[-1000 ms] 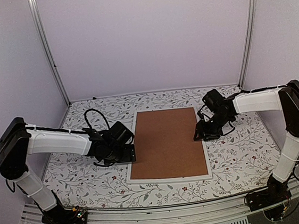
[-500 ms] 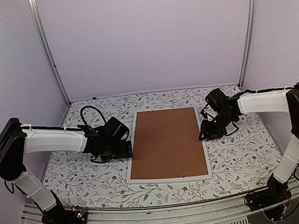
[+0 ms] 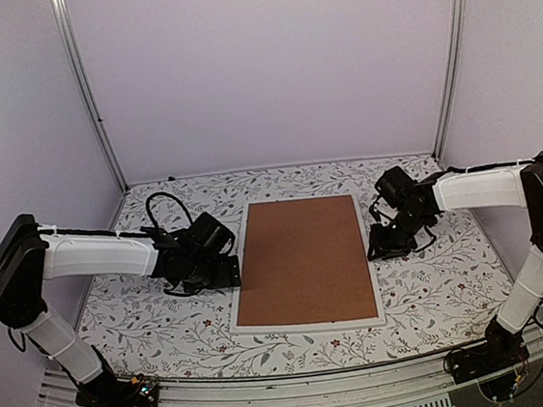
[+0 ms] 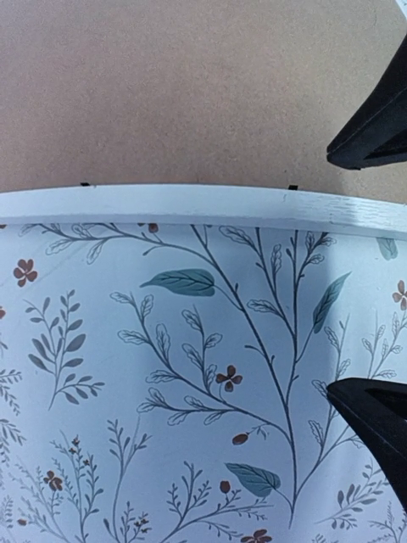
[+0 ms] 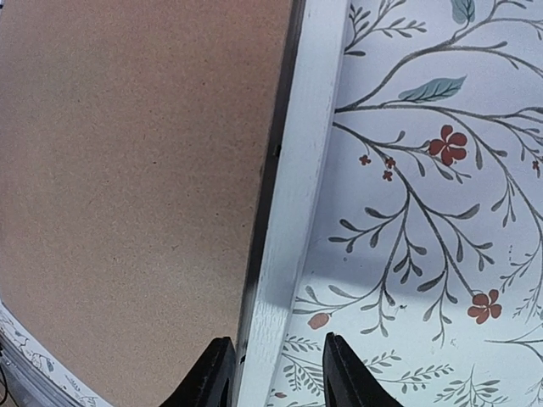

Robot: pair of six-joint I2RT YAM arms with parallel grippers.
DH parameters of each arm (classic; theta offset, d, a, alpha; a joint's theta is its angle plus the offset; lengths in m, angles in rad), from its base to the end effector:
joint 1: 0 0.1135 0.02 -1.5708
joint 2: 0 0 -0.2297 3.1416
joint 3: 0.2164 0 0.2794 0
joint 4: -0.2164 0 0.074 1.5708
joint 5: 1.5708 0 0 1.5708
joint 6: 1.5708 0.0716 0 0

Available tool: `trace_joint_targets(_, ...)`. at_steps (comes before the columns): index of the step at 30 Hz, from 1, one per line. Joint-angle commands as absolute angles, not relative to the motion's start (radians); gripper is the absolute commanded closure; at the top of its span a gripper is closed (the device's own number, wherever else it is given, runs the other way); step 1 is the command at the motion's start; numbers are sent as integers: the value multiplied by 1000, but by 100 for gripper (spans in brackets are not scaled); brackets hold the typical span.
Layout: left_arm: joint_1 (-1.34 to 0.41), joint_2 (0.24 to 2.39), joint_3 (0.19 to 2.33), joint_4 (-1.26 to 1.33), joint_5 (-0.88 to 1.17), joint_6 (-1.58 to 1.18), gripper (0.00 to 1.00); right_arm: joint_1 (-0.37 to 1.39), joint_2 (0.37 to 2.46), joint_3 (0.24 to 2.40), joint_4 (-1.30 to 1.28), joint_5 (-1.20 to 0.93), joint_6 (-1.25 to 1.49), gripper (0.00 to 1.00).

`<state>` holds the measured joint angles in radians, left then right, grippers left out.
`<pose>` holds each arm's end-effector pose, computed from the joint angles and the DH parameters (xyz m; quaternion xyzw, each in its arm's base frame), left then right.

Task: Put the photo into the frame
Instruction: Place the backboard on the frame body, then adjust the backboard on the frame body.

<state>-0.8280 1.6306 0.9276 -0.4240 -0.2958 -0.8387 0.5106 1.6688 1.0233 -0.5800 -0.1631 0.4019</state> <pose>0.2466 -0.2377 0.0834 -0.0376 0.9646 -0.0645 0.2528 0.2958 0.1790 0.0897 -0.0673 0.9796 0.1475 0.1184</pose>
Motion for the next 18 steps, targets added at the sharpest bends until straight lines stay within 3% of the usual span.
trace_joint_targets(1,-814,1633,936,-418,-288,-830,13,517,1694,1035,-574,-129,385,61)
trace_joint_targets(18,-810,1638,937,-419,-290,-828,13,516,1806,1110,-568,-54,356,61)
